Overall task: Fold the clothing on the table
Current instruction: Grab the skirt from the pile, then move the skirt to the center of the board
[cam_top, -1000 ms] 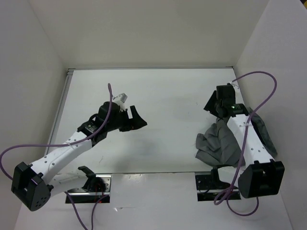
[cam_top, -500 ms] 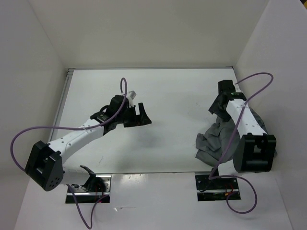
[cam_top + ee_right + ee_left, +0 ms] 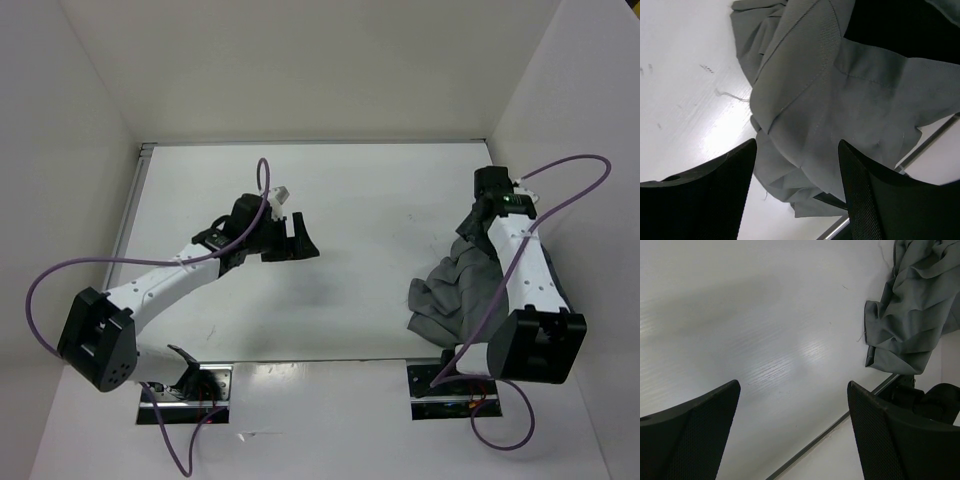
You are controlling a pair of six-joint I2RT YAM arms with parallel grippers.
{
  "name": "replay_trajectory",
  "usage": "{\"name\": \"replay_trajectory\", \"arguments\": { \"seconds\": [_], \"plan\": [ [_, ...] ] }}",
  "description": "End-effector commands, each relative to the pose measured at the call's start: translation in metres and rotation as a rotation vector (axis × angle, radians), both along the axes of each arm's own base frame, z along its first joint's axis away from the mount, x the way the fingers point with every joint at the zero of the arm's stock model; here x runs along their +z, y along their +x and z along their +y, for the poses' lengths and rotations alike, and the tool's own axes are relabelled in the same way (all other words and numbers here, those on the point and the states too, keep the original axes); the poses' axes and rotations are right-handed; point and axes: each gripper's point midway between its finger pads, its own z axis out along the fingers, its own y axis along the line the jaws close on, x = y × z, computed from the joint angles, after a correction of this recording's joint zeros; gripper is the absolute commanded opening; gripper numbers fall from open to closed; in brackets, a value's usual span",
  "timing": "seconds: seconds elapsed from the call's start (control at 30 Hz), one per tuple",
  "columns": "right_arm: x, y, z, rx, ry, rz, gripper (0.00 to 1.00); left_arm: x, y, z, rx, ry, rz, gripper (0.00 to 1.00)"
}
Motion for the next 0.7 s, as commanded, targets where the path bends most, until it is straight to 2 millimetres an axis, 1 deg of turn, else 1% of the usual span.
{"name": "replay_trajectory", "arguments": {
  "seconds": [0.0, 0.03, 0.07, 0.1, 0.13, 0.17, 0.23, 0.27, 0.3, 0.33, 0.37, 0.4, 0.43, 0.47, 0.5, 0.53, 0.57, 0.6, 0.63, 0.67],
  "plan": [
    [-0.006, -0.003, -0.010, -0.039, -0.006, 0.060, 0.72, 0.015, -0.001, 0.000, -0.005, -0.043, -0.050, 0.94],
    [-0.009, -0.001, -0.010, -0.039, -0.006, 0.064, 0.72, 0.012, -0.003, 0.003, 0.003, -0.035, -0.047, 0.94],
    [-0.012, 0.000, -0.009, -0.035, 0.005, 0.075, 0.72, 0.015, -0.003, 0.003, 0.003, -0.040, -0.055, 0.94],
    [-0.017, 0.005, -0.010, -0.026, 0.003, 0.086, 0.72, 0.011, -0.006, 0.009, 0.018, -0.042, -0.043, 0.94],
    [-0.025, 0.006, -0.004, -0.013, 0.035, 0.093, 0.72, 0.015, -0.004, 0.009, 0.027, -0.046, -0.062, 0.94],
    [-0.038, 0.013, -0.001, 0.003, 0.051, 0.092, 0.69, 0.013, -0.007, 0.011, 0.027, -0.044, -0.058, 0.94],
    [-0.052, 0.021, 0.009, 0.037, 0.109, 0.091, 0.61, 0.013, -0.008, 0.014, 0.036, -0.041, -0.066, 0.94],
    [-0.065, 0.029, 0.012, 0.048, 0.132, 0.084, 0.50, 0.016, -0.007, 0.019, 0.052, -0.043, -0.080, 0.94],
    [-0.071, 0.033, 0.018, 0.062, 0.164, 0.073, 0.30, 0.016, -0.006, 0.020, 0.060, -0.039, -0.083, 0.94],
    [-0.070, 0.041, 0.035, 0.123, 0.246, 0.043, 0.00, 0.021, -0.007, 0.020, 0.060, -0.046, -0.095, 0.94],
    [-0.069, 0.049, 0.056, 0.189, 0.286, 0.021, 0.00, 0.020, -0.009, 0.024, 0.067, -0.039, -0.094, 0.94],
    [-0.051, 0.062, 0.075, 0.262, 0.310, -0.038, 0.00, 0.019, -0.009, 0.024, 0.067, -0.039, -0.094, 0.94],
    [-0.027, 0.071, 0.097, 0.340, 0.332, -0.112, 0.00, 0.022, -0.010, 0.026, 0.071, -0.032, -0.106, 0.94],
    [-0.003, 0.078, 0.125, 0.431, 0.382, -0.170, 0.00, 0.027, -0.011, 0.027, 0.071, -0.039, -0.118, 0.94],
    [0.046, 0.091, 0.162, 0.557, 0.402, -0.281, 0.00, 0.024, -0.010, 0.030, 0.084, -0.026, -0.114, 0.94],
    [0.080, 0.092, 0.180, 0.624, 0.425, -0.359, 0.00, 0.028, -0.009, 0.033, 0.086, -0.025, -0.131, 0.94],
    [0.110, 0.094, 0.195, 0.685, 0.446, -0.434, 0.00, 0.026, -0.008, 0.035, 0.096, -0.014, -0.127, 0.94],
    [0.161, 0.095, 0.212, 0.764, 0.469, -0.561, 0.00, 0.030, -0.009, 0.036, 0.097, -0.020, -0.138, 0.94],
    [0.197, 0.091, 0.226, 0.830, 0.476, -0.665, 0.00, 0.031, -0.009, 0.040, 0.116, -0.010, -0.145, 0.94],
    [0.218, 0.090, 0.230, 0.861, 0.484, -0.720, 0.00, 0.034, -0.009, 0.040, 0.116, -0.015, -0.153, 0.94]
  ]
}}
